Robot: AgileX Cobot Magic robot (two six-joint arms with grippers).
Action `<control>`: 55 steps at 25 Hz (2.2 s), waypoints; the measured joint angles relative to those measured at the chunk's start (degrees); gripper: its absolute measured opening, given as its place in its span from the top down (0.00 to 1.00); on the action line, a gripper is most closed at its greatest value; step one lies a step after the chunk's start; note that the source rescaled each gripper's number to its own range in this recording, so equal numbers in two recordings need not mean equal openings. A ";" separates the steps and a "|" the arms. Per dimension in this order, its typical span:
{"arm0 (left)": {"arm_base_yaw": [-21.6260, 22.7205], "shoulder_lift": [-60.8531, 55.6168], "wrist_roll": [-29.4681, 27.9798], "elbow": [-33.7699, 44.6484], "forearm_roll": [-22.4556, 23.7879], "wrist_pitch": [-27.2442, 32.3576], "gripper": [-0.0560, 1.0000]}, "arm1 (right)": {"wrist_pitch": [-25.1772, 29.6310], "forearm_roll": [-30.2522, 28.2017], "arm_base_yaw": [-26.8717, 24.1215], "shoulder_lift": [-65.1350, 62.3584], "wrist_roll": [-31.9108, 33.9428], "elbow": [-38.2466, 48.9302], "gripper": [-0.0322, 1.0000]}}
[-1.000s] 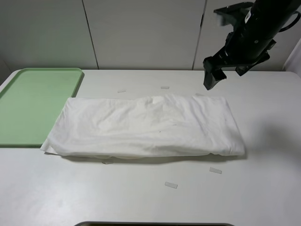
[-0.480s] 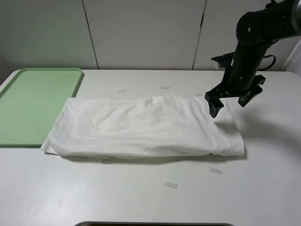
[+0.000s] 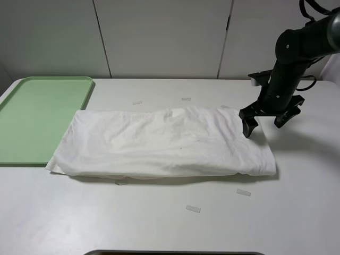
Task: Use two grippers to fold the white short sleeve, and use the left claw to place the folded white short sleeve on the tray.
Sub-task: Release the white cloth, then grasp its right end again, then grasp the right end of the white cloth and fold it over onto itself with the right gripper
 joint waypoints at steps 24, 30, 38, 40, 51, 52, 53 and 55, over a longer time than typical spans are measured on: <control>0.00 0.00 -0.05 0.00 0.00 0.00 0.02 | -1.21 5.13 -3.76 6.41 -6.69 -0.71 0.01; 0.00 0.00 -0.05 0.00 0.00 0.00 0.02 | -0.96 7.76 -3.76 7.10 -7.09 -1.20 0.63; 0.00 0.00 -0.05 0.00 0.00 0.00 0.02 | -0.69 9.40 -3.71 7.21 -7.52 -1.20 0.93; 0.00 0.00 -0.05 0.00 0.00 0.00 0.02 | -0.55 9.40 -3.71 7.14 -7.52 -1.26 0.93; 0.00 0.00 -0.05 0.00 0.00 0.00 0.02 | 1.10 1.87 -3.78 -0.37 -7.52 -0.65 0.93; 0.00 0.00 -0.05 0.00 0.00 0.00 0.02 | 1.72 0.89 -3.78 -2.45 -7.52 -0.65 0.93; 0.00 0.00 -0.05 0.00 0.00 0.00 0.02 | 2.13 -0.14 -3.78 -3.71 -7.52 -0.65 0.93; 0.00 0.00 -0.05 0.00 0.00 0.00 0.02 | 3.11 -1.88 -3.78 -6.14 -7.47 -0.65 0.93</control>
